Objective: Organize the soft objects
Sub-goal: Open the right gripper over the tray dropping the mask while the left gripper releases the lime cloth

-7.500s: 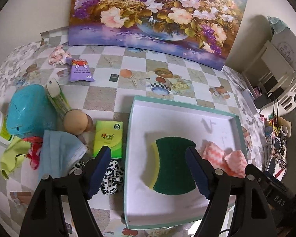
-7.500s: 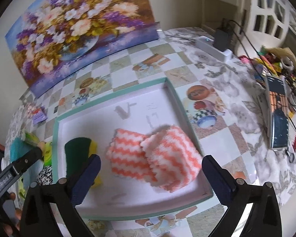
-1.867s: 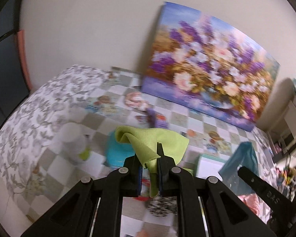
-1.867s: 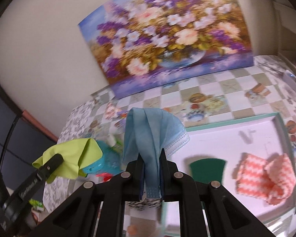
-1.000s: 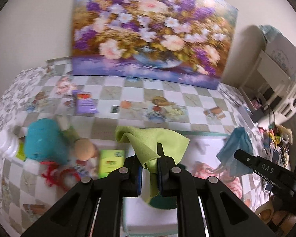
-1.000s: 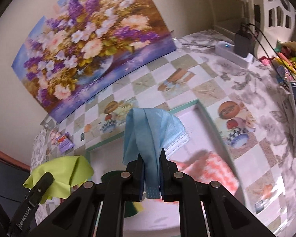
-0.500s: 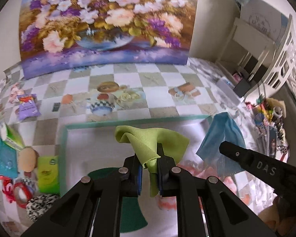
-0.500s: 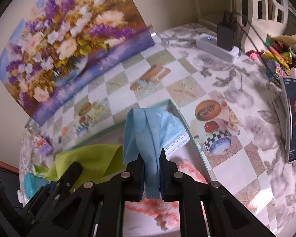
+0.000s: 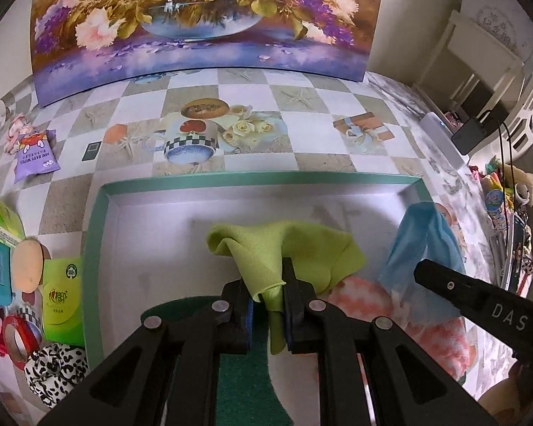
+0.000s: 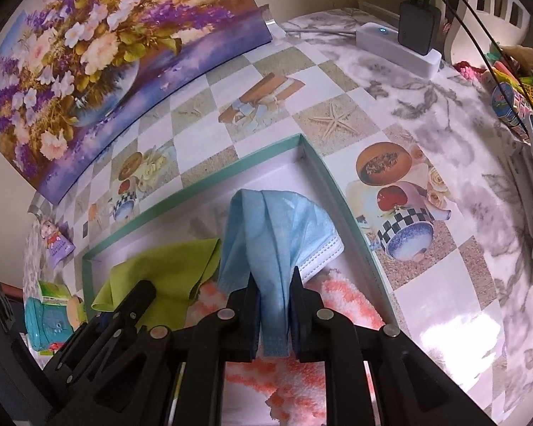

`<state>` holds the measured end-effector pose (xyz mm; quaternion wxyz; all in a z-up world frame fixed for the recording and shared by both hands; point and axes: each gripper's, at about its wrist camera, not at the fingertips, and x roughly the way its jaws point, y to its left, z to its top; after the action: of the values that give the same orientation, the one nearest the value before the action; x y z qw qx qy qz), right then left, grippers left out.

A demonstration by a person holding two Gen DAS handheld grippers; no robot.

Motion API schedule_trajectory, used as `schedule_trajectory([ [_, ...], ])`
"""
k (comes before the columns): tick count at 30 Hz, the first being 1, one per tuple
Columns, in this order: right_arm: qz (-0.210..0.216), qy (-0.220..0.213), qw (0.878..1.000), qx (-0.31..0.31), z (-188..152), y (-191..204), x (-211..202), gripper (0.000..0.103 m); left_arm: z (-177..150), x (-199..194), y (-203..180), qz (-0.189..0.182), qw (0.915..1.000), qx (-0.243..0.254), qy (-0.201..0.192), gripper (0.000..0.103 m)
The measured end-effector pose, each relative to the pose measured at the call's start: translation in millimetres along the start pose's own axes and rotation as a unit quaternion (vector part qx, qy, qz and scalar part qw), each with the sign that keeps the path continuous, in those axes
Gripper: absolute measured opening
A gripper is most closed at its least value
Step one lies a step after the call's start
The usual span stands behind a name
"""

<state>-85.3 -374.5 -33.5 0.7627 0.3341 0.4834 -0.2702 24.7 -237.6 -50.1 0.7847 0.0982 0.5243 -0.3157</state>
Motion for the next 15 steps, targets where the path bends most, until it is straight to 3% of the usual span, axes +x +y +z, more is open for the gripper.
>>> schedule_trajectory([
  [1,-0.001,-0.001,1.0,-0.001,1,1,-1,0.016,1,-1,-1,-0.002,1.0,0.0,0.005,0.018],
  [5,0.004,-0.015,1.0,-0.006,5,5,-15,0.021,8,-18,-6,-0.018,0.9998,0.001,0.001,0.051],
  [7,0.006,-0.021,1.0,-0.012,6,8,-22,0.043,12,-28,-8,-0.022,0.9997,0.004,-0.005,0.054],
  [8,0.006,-0.025,1.0,-0.016,7,10,-25,0.047,14,-34,-9,-0.022,0.9997,0.005,-0.006,0.055],
  [11,-0.002,-0.039,0.999,-0.029,8,16,-38,0.048,20,-49,-6,-0.012,0.9999,-0.003,-0.006,0.068],
  [13,-0.006,-0.048,0.998,-0.035,9,18,-46,0.05,23,-56,-1,-0.002,0.9999,-0.012,-0.004,0.071],
  [15,-0.009,-0.056,0.998,-0.04,10,20,-54,0.059,26,-62,6,0.012,0.9997,-0.022,-0.003,0.075],
])
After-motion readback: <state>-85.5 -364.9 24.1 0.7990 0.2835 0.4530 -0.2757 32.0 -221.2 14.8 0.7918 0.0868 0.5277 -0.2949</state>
